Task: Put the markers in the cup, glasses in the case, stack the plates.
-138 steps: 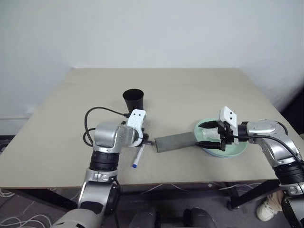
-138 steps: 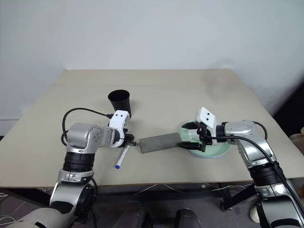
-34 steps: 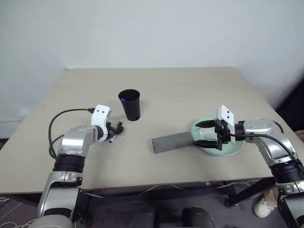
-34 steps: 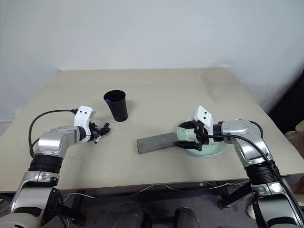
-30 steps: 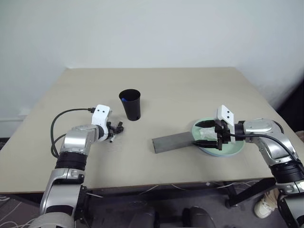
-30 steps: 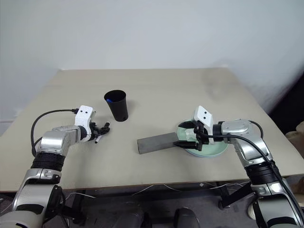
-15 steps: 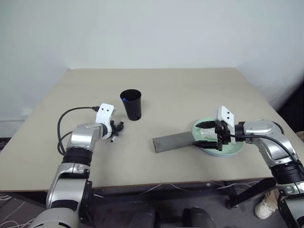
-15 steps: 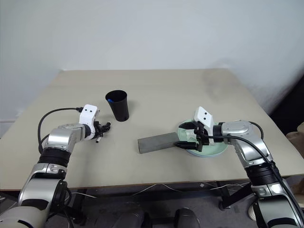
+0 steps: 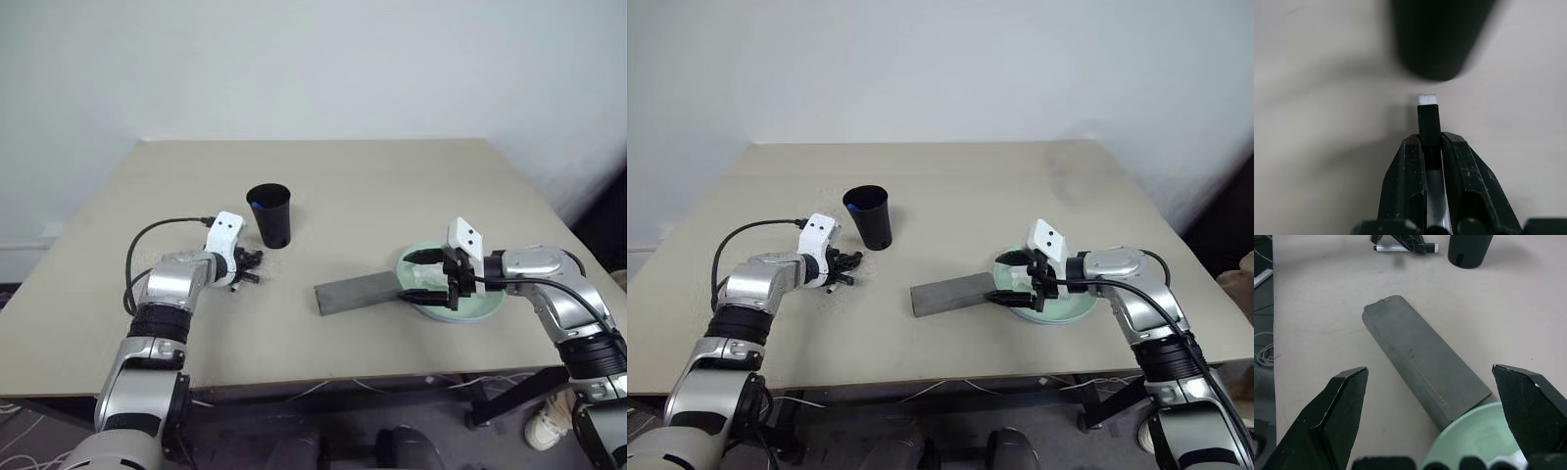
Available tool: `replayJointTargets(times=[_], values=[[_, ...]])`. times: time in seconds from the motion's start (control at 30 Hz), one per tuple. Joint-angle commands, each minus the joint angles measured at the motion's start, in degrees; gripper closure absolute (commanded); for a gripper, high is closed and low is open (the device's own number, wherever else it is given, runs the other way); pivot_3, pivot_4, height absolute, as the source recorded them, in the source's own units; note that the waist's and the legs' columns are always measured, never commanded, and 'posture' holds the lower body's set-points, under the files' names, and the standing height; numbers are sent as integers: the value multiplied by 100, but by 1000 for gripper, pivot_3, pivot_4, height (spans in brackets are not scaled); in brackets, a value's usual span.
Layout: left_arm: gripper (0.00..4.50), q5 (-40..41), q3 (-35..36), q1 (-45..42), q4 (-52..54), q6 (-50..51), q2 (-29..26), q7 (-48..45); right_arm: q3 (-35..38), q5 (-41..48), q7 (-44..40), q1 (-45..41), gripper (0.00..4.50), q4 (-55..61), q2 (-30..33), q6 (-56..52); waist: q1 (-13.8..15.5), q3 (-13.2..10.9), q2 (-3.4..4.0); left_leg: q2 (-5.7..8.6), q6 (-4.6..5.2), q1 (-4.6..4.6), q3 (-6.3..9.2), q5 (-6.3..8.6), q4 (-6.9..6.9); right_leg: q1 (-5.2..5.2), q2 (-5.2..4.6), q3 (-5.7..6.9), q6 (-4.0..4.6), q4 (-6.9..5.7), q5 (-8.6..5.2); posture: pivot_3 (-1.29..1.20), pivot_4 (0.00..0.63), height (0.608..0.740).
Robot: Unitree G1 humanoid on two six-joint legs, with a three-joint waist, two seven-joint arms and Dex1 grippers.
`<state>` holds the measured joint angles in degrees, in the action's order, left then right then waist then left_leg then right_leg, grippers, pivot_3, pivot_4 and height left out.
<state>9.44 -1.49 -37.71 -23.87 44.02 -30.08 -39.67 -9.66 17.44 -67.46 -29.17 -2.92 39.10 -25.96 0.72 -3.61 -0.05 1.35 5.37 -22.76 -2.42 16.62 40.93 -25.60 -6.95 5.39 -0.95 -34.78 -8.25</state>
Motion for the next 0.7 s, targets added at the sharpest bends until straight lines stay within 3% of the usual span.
replayJointTargets(times=[0.03,0.23,0.33,0.57,0.7], values=[[4187,598,115,91,1134,363,-394,-857,149,31,-2,-170,87,85,26,71,-8,0,1,0,-3,-2,-1,0,-1,-4,0,0,0,0,0,0,0,723],[4187,1424,201,322,2270,979,-659,-1510,126,18,-7,-216,87,62,1,78,1,-2,3,-3,-1,3,-5,2,-3,-1,6,-3,1,0,-2,0,0,723],[4187,1708,438,222,2459,960,-334,-1255,107,8,-4,-256,87,38,-27,82,3,-2,3,-2,5,5,0,0,-2,7,7,-3,2,2,-2,0,0,723],[4187,1659,1246,-463,1856,-357,940,236,82,-3,-18,-315,87,-13,-61,101,8,-2,-1,0,6,11,5,-6,0,16,11,-5,2,1,0,0,0,723],[4187,1217,1340,-833,1162,-1678,1367,934,71,-12,-16,-341,87,-38,-98,112,2,-1,-1,2,-13,12,-1,-17,-1,19,11,-6,2,2,0,0,0,723]])
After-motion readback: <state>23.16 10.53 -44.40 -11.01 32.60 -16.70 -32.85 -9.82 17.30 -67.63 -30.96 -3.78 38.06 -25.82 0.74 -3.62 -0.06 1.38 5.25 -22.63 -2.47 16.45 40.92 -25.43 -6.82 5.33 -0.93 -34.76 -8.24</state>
